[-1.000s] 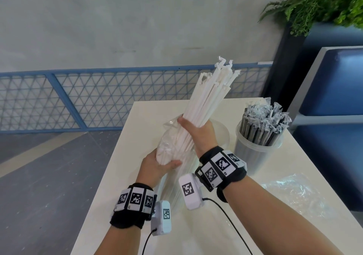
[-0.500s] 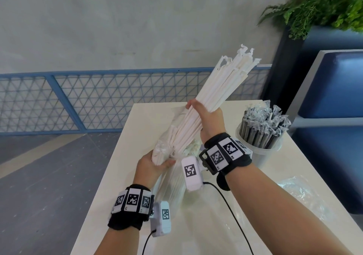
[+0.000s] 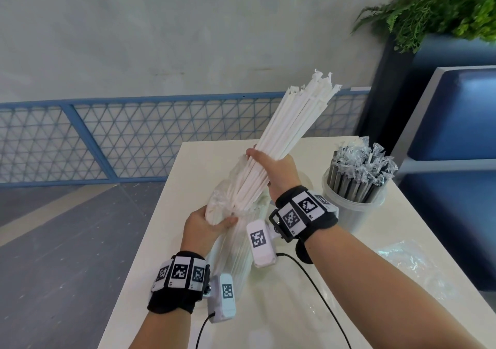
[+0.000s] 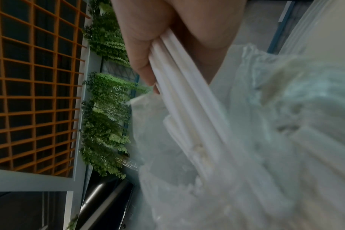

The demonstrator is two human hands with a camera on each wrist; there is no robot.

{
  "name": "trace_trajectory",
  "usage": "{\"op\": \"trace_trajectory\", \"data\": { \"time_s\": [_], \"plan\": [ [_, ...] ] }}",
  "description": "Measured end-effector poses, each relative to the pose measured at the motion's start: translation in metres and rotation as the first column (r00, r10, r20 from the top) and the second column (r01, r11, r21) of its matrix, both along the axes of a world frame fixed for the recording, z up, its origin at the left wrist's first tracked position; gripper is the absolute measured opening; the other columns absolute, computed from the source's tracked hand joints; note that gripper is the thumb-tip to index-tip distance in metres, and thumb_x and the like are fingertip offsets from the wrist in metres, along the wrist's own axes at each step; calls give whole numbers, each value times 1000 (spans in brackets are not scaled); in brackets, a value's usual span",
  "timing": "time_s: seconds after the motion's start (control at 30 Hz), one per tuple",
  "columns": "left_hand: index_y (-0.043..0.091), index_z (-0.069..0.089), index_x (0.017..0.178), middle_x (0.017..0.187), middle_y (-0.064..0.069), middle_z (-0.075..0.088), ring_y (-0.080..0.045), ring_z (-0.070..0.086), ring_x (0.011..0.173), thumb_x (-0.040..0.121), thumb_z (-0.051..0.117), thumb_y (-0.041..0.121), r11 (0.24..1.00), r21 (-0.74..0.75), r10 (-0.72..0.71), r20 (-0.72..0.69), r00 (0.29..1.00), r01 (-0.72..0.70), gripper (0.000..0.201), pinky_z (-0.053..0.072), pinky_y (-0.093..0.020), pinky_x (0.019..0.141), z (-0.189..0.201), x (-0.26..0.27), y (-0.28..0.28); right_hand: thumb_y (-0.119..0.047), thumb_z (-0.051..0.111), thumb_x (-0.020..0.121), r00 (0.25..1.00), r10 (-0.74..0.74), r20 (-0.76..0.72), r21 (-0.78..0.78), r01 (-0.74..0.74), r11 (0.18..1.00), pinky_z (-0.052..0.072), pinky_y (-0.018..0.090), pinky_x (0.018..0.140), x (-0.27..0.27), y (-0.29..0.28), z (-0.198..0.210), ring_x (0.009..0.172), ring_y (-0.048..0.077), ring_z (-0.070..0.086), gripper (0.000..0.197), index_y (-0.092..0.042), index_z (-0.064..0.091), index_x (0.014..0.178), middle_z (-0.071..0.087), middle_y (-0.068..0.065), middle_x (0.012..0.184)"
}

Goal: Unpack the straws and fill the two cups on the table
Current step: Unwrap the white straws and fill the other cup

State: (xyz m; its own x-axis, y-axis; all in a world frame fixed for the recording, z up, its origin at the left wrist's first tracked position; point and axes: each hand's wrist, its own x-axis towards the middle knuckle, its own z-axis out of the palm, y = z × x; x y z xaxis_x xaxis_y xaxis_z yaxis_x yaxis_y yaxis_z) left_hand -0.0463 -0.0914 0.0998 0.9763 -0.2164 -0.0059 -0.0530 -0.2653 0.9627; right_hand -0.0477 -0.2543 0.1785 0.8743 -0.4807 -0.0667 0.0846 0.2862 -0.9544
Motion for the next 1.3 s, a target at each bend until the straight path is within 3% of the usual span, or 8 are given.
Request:
{"op": "trace_trajectory", "data": {
  "time_s": [0.13, 0.27, 0.37, 0.43, 0.83, 1.0, 1.13, 1.3],
  "plan": [
    [20, 65, 78, 79, 2, 70, -11, 65, 75, 69, 81, 17, 1000, 3, 15, -4, 1000, -15, 19, 45, -18, 62, 0, 1, 0, -12, 72, 76, 1000, -9, -30, -63, 7, 998, 54, 35, 74, 0, 6, -4, 76, 23, 63, 10, -8, 65, 81, 64, 6, 77],
    [21, 65, 77, 81, 0, 71, -15, 67, 78, 68, 81, 17, 1000, 9, 17, -28, 999, -16, 19, 50, -24, 69, -1, 6, 2, -15, 73, 74, 995, -98, -20, -33, 98, 995, 53, 33, 70, 3, 8, -3, 79, 24, 63, 30, 3, 64, 97, 63, 8, 81],
    [21, 64, 75, 78, 2, 69, -14, 64, 75, 68, 81, 18, 998, 30, 54, -37, 998, -53, 19, 48, -24, 67, 0, 9, 7, -8, 67, 74, 989, -145, 26, 15, 144, 989, 45, 20, 51, 1, 1, 9, 66, 19, 54, 10, 1, 62, 79, 55, 9, 75],
    [22, 60, 72, 74, 5, 64, -10, 60, 71, 70, 80, 18, 994, 18, 105, -43, 994, -104, 20, 43, -19, 61, 2, 11, 12, -6, 63, 74, 985, -168, 49, 58, 166, 985, 39, 19, 43, -1, -7, 16, 61, 18, 48, 9, -3, 57, 68, 48, 10, 73],
    [25, 58, 71, 73, 8, 61, -4, 56, 69, 72, 78, 17, 991, 5, 136, -23, 990, -136, 22, 39, -16, 59, 5, 10, 9, -5, 56, 79, 945, -306, 112, 163, 286, 944, 43, 26, 54, 2, -40, 18, 53, 17, 49, 26, -11, 53, 54, 52, 5, 62],
    [25, 58, 71, 74, 7, 62, -6, 57, 71, 72, 78, 19, 989, -15, 149, -41, 988, -150, 22, 41, -22, 63, 5, 12, 12, -8, 58, 80, 917, -385, 102, 154, 367, 917, 46, 27, 53, 5, -54, 22, 51, 18, 53, 8, -1, 56, 78, 55, 4, 59],
    [27, 57, 72, 75, 8, 62, -6, 57, 73, 72, 78, 19, 987, -67, 142, -47, 989, -145, 22, 42, -21, 63, 6, 11, 11, -16, 62, 76, 886, -445, 132, -84, 457, 886, 50, 36, 65, 8, -62, 26, 69, 24, 57, 19, -9, 51, 89, 58, 9, 77],
    [29, 57, 74, 76, 10, 62, -1, 57, 74, 71, 79, 15, 988, -113, 107, -27, 994, -110, 26, 43, -18, 65, 5, 8, -3, -20, 63, 85, 947, -310, 79, -392, 315, 864, 43, 28, 78, 7, -50, 4, 93, 18, 53, 39, -5, 50, 119, 55, 3, 101]
  ]
}}
